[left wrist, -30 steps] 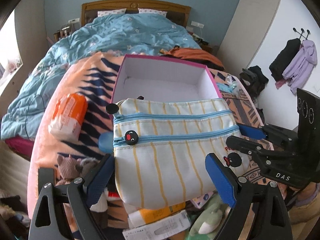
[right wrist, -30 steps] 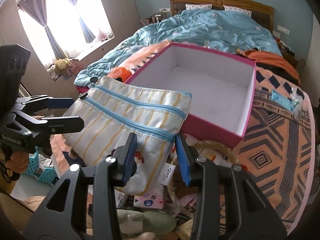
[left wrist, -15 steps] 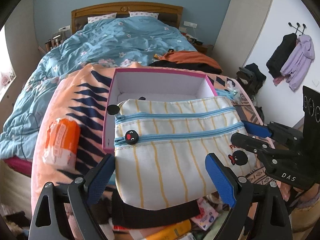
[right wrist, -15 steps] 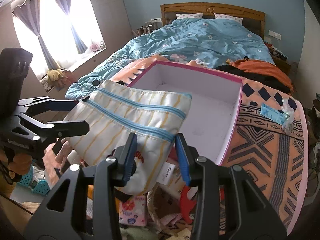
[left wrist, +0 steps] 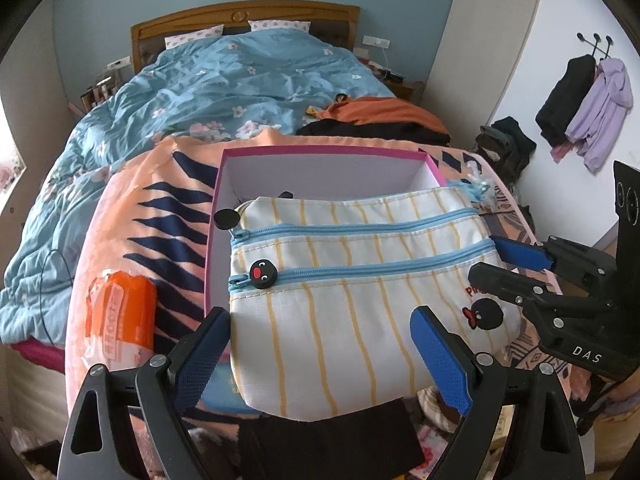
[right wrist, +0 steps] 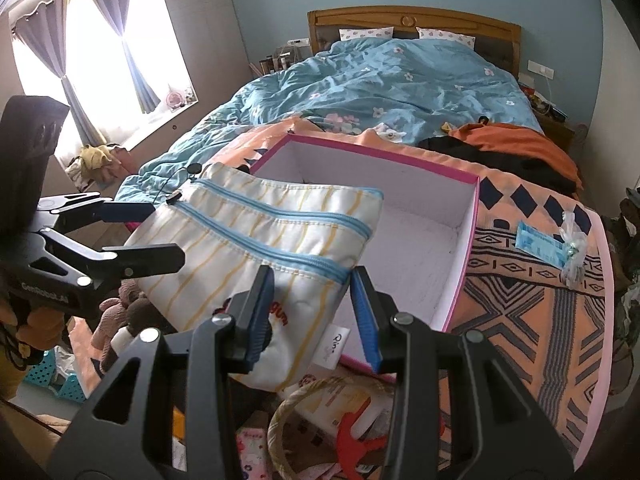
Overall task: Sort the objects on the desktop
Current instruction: 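Lift the striped pouch with the right tool and carry it over the pink box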
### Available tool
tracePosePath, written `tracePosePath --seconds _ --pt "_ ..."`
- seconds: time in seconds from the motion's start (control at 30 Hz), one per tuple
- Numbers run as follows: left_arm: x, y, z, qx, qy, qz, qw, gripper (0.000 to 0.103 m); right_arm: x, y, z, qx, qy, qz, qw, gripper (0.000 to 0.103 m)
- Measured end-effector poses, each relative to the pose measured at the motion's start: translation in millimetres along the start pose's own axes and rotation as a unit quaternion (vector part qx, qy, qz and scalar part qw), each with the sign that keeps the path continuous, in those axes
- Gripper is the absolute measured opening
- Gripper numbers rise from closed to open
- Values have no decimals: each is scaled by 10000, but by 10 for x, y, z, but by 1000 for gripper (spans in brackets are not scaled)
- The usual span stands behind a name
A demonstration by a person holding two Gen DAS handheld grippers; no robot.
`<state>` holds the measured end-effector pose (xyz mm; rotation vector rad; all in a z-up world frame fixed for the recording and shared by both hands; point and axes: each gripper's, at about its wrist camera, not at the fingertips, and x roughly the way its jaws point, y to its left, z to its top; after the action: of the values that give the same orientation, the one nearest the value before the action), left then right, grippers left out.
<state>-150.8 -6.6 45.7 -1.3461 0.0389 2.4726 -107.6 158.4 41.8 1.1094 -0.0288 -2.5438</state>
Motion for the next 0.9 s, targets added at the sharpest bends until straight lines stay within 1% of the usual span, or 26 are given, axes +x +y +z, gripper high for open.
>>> tracePosePath --seconds 0.53,0.9 --pt "277 119 145 -102 141 29 9998 93 309 -89 135 -49 142 -98 9998 42" --pt "410 195 237 -118 160 133 9997 93 449 -117 188 -76 200 -122 9997 42"
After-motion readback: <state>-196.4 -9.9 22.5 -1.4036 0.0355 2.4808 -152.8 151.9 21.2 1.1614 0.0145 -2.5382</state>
